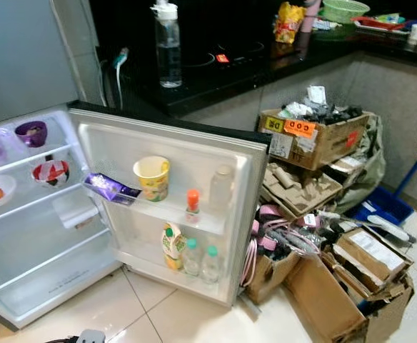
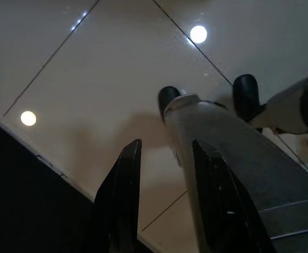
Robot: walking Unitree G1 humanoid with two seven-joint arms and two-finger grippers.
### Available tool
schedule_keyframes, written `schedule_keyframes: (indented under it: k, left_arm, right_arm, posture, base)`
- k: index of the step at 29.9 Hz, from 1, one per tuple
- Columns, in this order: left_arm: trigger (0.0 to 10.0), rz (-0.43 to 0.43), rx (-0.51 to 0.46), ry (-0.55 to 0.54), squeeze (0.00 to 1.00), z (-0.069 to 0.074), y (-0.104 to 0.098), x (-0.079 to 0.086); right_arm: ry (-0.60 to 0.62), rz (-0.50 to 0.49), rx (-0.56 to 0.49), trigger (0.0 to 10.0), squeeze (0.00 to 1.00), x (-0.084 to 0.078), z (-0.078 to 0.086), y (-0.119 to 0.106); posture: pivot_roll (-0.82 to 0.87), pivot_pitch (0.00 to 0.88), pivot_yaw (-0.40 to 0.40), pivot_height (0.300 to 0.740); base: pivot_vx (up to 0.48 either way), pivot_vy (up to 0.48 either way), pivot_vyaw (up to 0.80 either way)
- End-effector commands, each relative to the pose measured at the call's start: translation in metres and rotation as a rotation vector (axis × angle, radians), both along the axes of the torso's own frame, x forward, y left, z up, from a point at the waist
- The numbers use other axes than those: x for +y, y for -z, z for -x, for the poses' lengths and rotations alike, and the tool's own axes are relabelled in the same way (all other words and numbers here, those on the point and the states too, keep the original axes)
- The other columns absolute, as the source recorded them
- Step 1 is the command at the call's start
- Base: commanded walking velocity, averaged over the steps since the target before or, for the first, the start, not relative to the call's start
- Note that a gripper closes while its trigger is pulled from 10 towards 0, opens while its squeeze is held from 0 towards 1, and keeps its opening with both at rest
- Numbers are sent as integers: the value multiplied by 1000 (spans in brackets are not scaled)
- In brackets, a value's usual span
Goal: Restocking fridge
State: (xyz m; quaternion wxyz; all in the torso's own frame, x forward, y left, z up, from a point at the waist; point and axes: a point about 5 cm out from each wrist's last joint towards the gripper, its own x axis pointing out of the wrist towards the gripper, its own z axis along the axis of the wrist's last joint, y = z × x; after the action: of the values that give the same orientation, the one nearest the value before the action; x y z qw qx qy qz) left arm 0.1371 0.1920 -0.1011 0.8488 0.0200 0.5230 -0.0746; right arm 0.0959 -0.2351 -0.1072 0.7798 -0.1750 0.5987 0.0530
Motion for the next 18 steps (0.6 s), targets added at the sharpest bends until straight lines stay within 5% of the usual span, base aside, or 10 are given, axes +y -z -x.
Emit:
schedule_keyframes:
  k: [1, 4, 9, 13, 18]
  left_arm:
    - [10000, -16, 17, -12, 0, 5, 1, 5]
    - [10000, -19, 19, -13, 0, 6, 1, 5]
    - [10000, -21, 22, -14, 0, 7, 2, 6]
    - [10000, -21, 23, -18, 0, 7, 2, 7]
    - [10000, -22, 23, -20, 0, 7, 2, 8]
  right_arm:
    - [-1, -7, -16, 10000, 0, 3, -2, 0]
    - [27, 8, -54, 10000, 0, -2, -8, -3]
    - [204, 52, -242, 10000, 0, -28, -44, -22]
    - [324, 50, -520, 10000, 0, -56, -103, -62]
    - [399, -15, -672, 10000, 0, -67, -132, -87]
  posture:
    - [-54, 0, 24, 740]
    - [-51, 1, 25, 740]
    - [-53, 3, 28, 740]
    - [-49, 3, 28, 740]
    - [-49, 4, 28, 740]
  base:
    - [0, 0, 0]
    - [0, 0, 0]
    - [0, 0, 0]
    - [0, 0, 0]
    - [0, 0, 0]
